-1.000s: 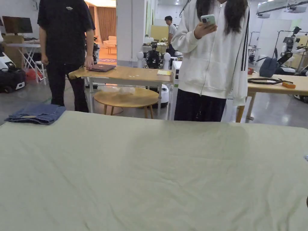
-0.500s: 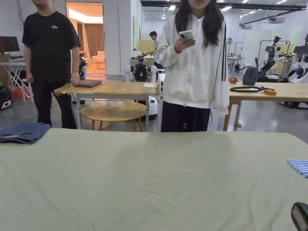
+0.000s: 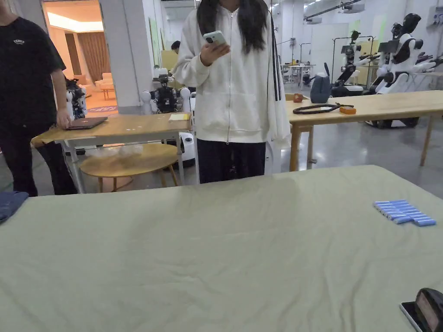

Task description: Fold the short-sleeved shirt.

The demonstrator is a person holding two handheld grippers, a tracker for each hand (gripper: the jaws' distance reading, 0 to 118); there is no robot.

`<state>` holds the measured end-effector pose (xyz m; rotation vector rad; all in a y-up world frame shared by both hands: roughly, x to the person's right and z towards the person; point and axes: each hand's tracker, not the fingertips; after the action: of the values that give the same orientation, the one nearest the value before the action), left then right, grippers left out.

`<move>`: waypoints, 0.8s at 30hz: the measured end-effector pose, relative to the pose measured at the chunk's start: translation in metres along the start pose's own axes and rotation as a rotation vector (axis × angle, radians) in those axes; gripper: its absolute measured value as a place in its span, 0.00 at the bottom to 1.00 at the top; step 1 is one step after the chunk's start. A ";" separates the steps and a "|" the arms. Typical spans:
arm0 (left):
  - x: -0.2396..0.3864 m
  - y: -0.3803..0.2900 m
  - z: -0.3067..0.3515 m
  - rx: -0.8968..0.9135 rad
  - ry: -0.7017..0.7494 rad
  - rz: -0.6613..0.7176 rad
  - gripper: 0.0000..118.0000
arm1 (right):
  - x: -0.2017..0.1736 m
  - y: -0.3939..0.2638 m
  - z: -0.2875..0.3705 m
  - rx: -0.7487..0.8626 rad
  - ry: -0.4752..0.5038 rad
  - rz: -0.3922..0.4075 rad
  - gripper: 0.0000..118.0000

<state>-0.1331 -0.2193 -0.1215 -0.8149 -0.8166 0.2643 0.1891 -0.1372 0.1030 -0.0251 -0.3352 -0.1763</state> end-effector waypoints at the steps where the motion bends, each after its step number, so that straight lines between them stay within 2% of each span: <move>1: 0.002 -0.011 -0.010 -0.049 -0.015 -0.002 0.00 | -0.001 -0.002 -0.002 -0.006 0.006 -0.006 0.00; 4: 0.011 -0.046 -0.060 -0.207 0.026 -0.014 0.00 | -0.009 -0.007 -0.008 -0.031 0.034 -0.019 0.00; 6: 0.008 -0.070 -0.096 -0.283 0.116 -0.073 0.00 | -0.016 -0.011 -0.011 -0.065 0.060 -0.009 0.00; 8: 0.007 -0.074 -0.107 -0.275 0.058 0.021 0.00 | -0.023 -0.013 -0.013 -0.112 0.094 0.025 0.00; 9: 0.010 -0.070 -0.102 -0.255 0.055 0.061 0.00 | -0.027 -0.015 -0.013 -0.132 0.110 0.049 0.00; 11: 0.013 -0.062 -0.090 -0.237 0.045 0.035 0.00 | -0.034 -0.021 -0.015 -0.169 0.142 0.081 0.00; 14: 0.013 -0.042 -0.056 -0.170 0.014 -0.012 0.00 | -0.050 -0.032 -0.024 -0.244 0.202 0.076 0.00; 17: 0.003 -0.023 -0.009 -0.050 -0.003 0.001 0.00 | -0.073 -0.047 -0.038 -0.343 0.277 0.076 0.00; 21: -0.027 -0.006 0.062 0.123 -0.009 0.096 0.00 | -0.107 -0.077 -0.067 -0.566 0.419 0.026 0.00; 24: -0.055 -0.007 0.101 0.211 0.016 0.194 0.00 | -0.130 -0.110 -0.090 -0.750 0.462 0.012 0.00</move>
<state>-0.2450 -0.1977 -0.1050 -0.6962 -0.6816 0.5067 0.0779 -0.2282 -0.0251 -0.7167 0.2069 -0.2810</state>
